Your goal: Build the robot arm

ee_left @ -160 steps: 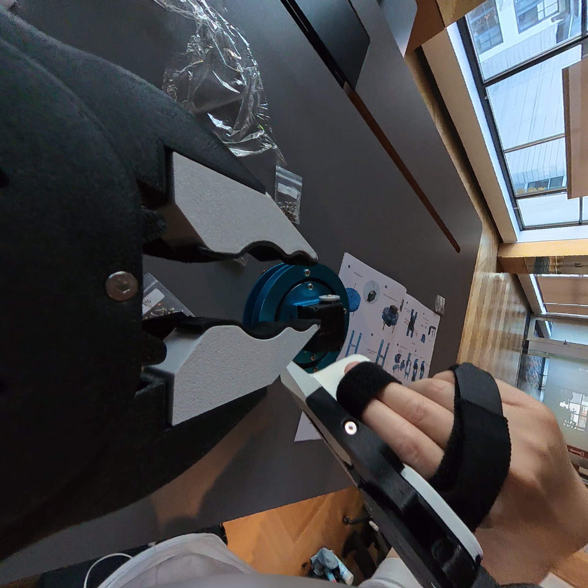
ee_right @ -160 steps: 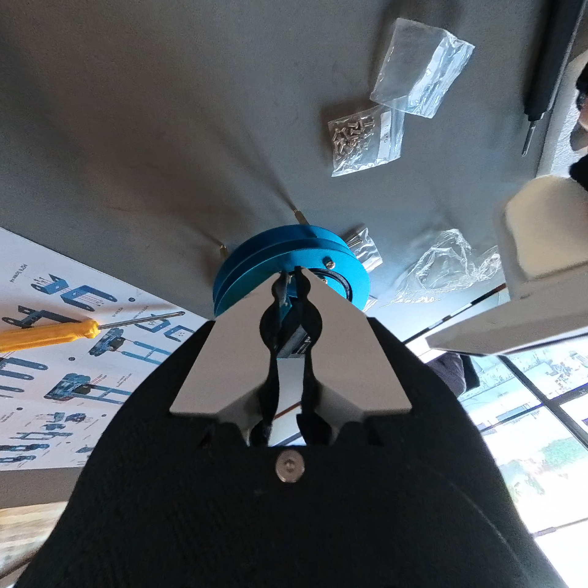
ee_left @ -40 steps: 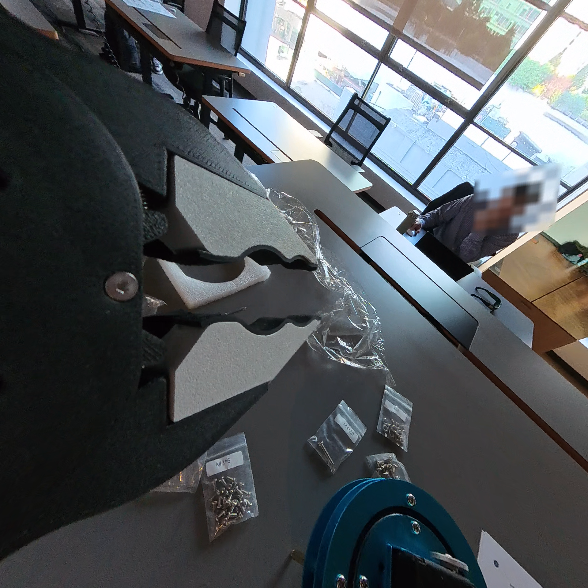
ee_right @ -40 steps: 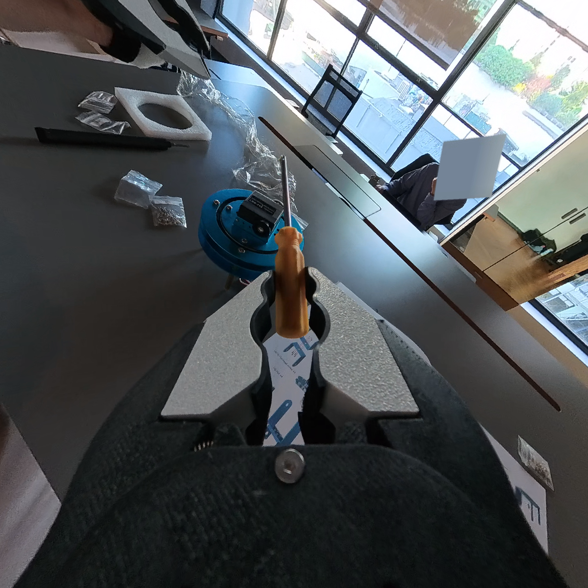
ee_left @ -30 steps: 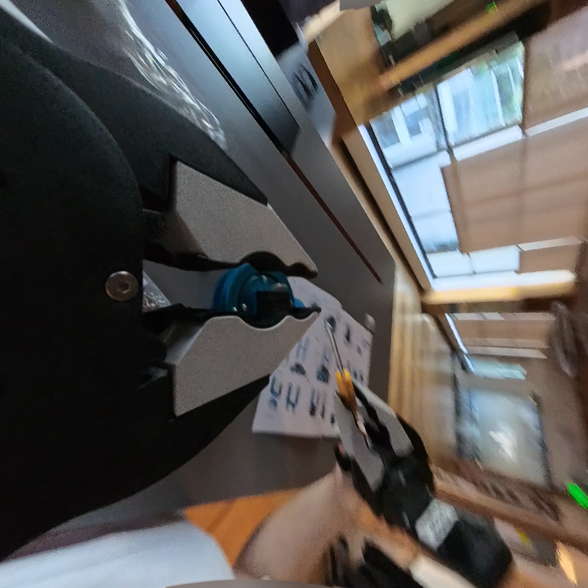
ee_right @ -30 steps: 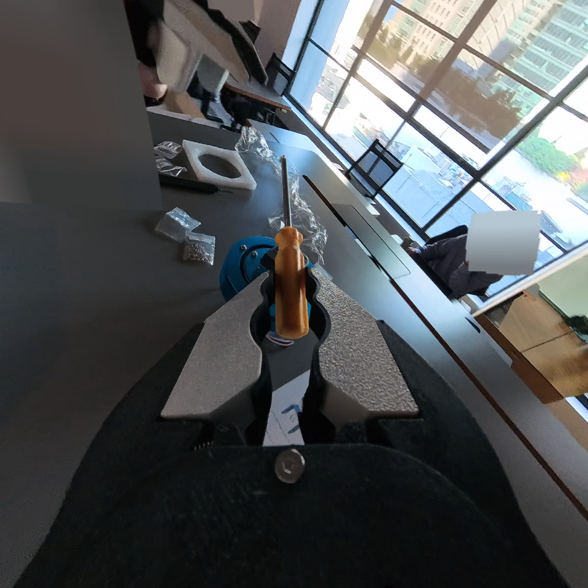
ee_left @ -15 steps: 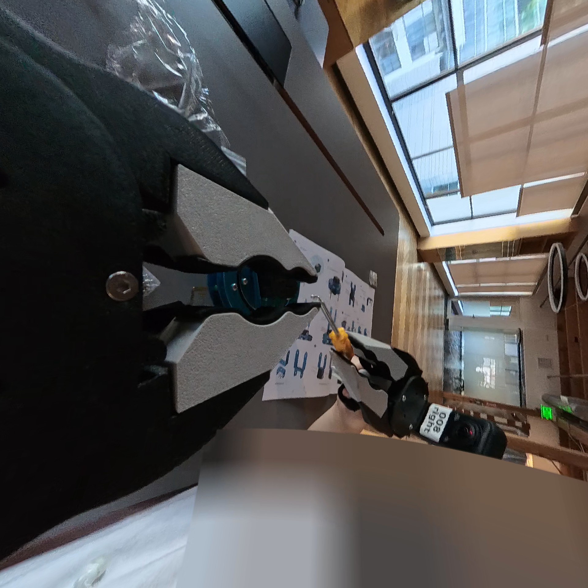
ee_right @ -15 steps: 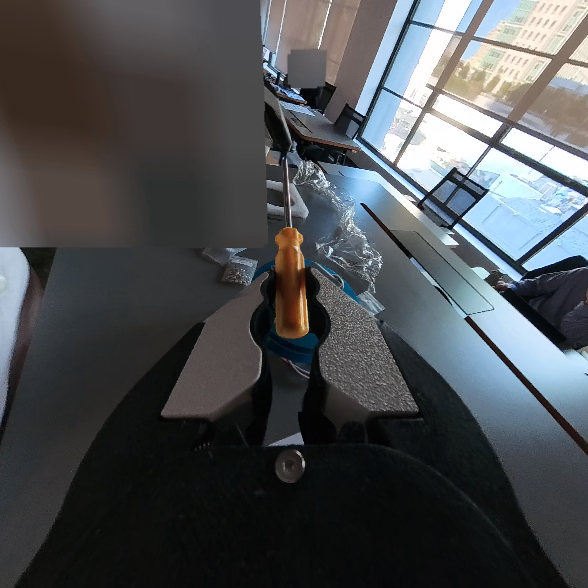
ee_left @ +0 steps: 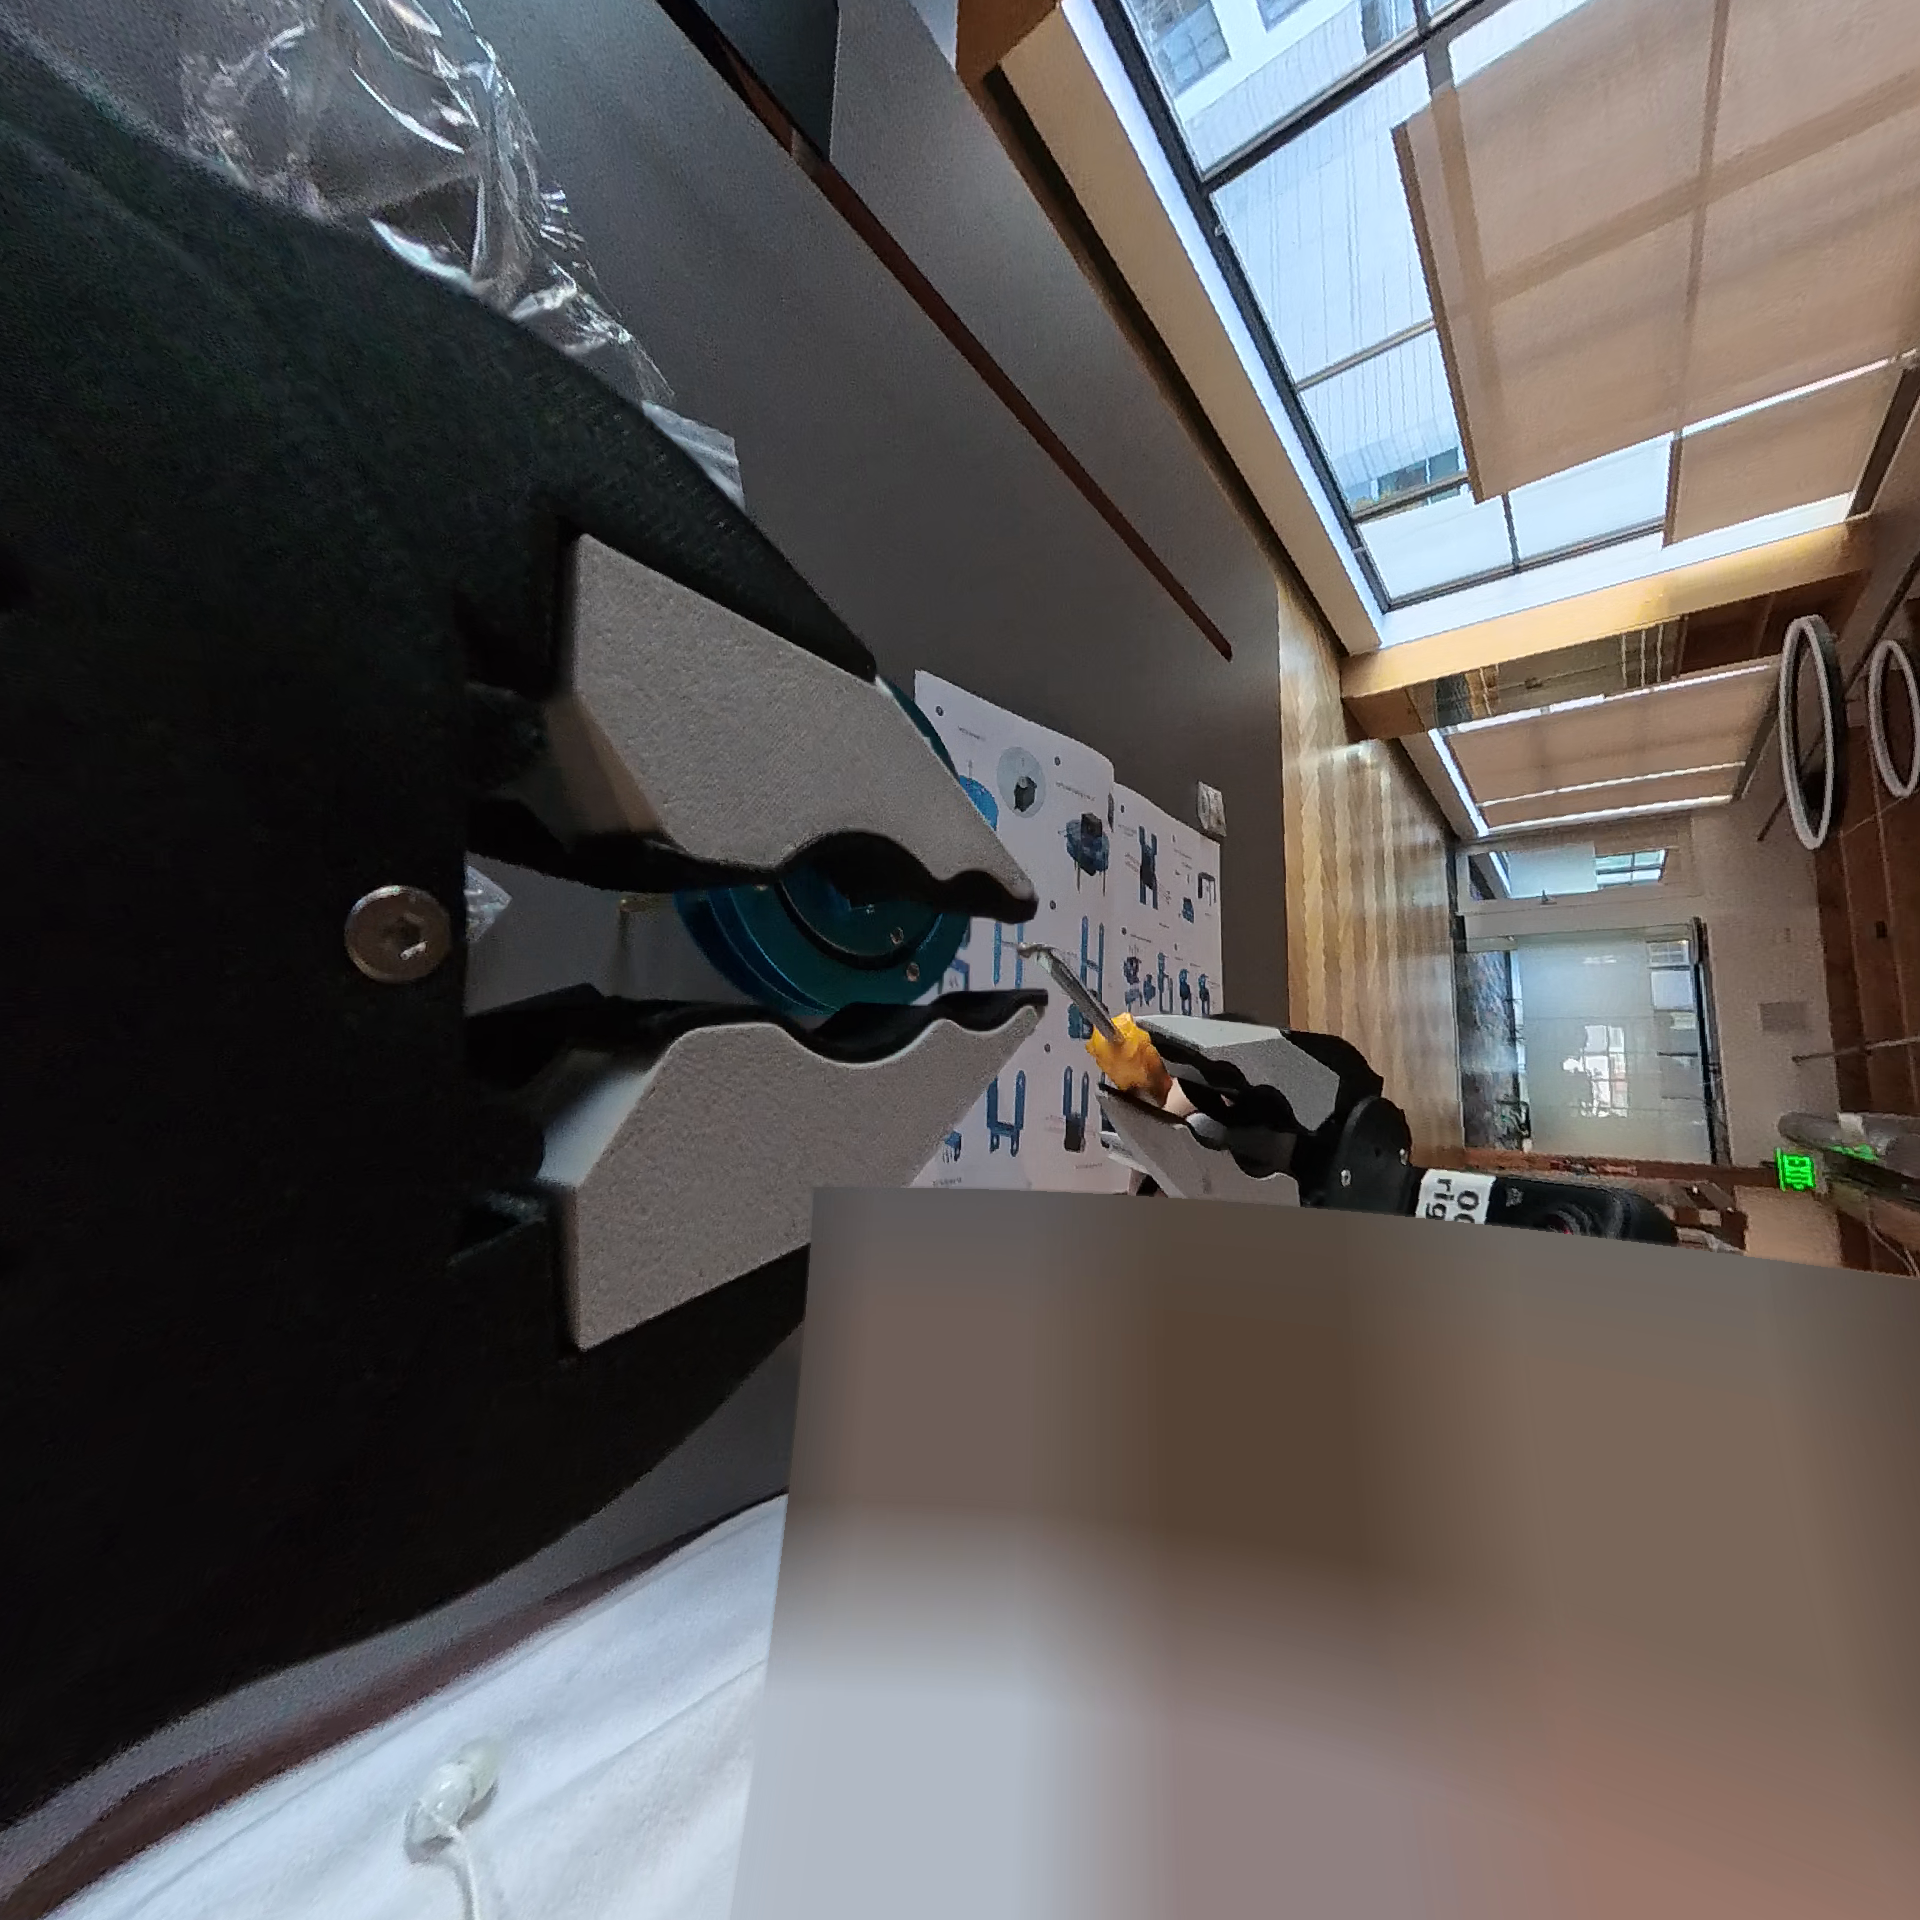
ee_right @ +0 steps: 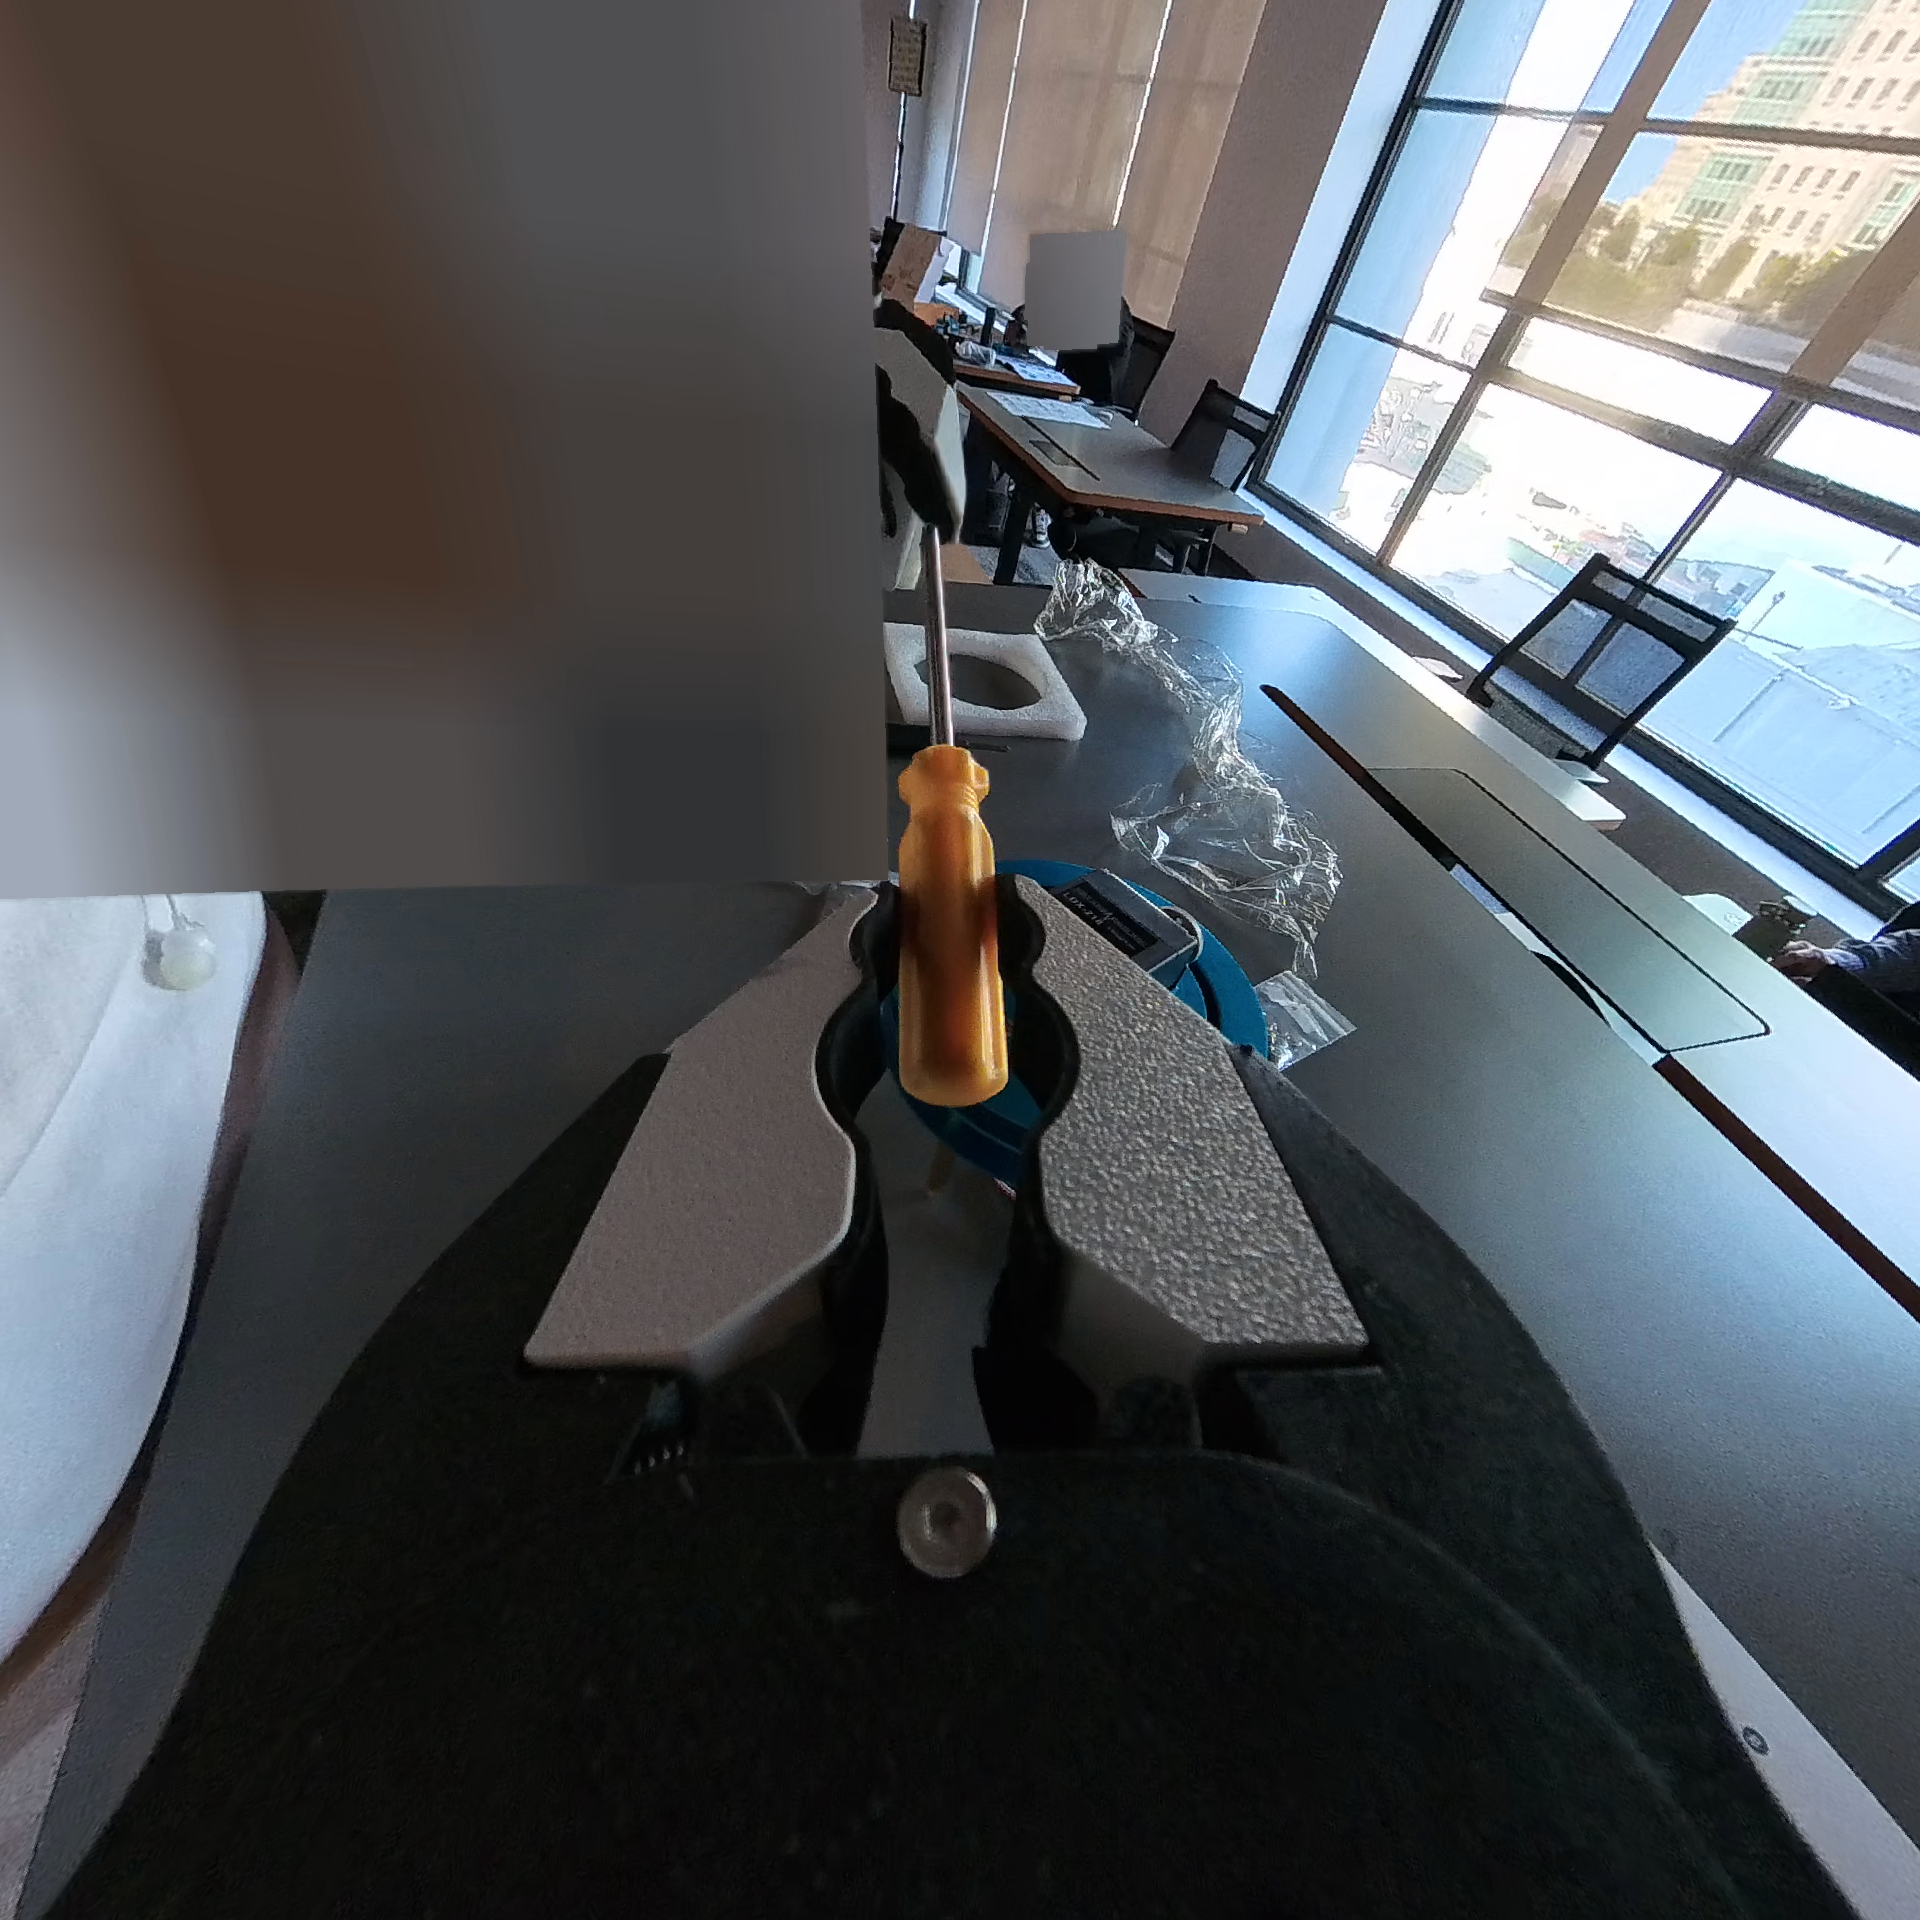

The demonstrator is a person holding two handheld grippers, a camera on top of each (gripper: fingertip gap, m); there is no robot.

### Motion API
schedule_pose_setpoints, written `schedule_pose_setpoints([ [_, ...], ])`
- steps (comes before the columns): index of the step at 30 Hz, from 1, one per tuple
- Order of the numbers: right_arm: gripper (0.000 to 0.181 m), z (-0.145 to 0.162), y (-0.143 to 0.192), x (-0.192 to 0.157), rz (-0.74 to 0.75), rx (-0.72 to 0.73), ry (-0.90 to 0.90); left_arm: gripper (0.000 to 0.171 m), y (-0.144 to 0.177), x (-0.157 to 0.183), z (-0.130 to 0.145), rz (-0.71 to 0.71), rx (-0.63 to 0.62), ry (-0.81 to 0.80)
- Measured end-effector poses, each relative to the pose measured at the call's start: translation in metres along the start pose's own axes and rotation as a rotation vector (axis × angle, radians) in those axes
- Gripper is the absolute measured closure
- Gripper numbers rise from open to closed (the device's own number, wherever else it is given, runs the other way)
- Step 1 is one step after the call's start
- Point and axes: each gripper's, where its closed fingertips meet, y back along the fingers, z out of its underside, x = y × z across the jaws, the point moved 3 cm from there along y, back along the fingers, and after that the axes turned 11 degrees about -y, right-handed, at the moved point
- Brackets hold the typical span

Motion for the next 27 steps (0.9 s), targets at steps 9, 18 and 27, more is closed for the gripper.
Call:
schedule_pose_setpoints([
  [9, 0.164, 0.002, -0.005, -0.009, -0.04, -0.003, 0.009, 0.163, 0.003, 0.007, -0.006, 0.053, 0.035, -0.007],
  [18, 0.164, 0.005, -0.007, -0.007, -0.044, 0.011, 0.007, 0.163, 0.005, 0.008, -0.006, 0.069, 0.029, 0.01],
  [27, 0.164, 0.007, -0.007, -0.008, -0.044, 0.014, 0.012, 0.164, 0.004, 0.009, -0.001, 0.088, 0.003, 0.014],
])
